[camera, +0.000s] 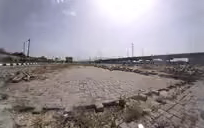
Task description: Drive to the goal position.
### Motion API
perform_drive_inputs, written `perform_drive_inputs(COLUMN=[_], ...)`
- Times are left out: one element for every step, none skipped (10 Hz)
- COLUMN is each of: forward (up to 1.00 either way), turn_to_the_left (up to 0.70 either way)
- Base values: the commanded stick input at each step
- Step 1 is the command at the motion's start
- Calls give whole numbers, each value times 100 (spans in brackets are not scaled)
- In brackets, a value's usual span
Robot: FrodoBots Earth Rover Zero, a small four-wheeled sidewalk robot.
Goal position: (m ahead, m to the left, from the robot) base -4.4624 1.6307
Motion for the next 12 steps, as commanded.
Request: perform_drive_inputs(forward=[-98, -98, -98, -98, -98, -98, -88, -76, -64, -53, -56, -57], turn_to_the_left=[0, 0, 0, 0, 0, 0, 0, 0, 0, 0, 0, 0])
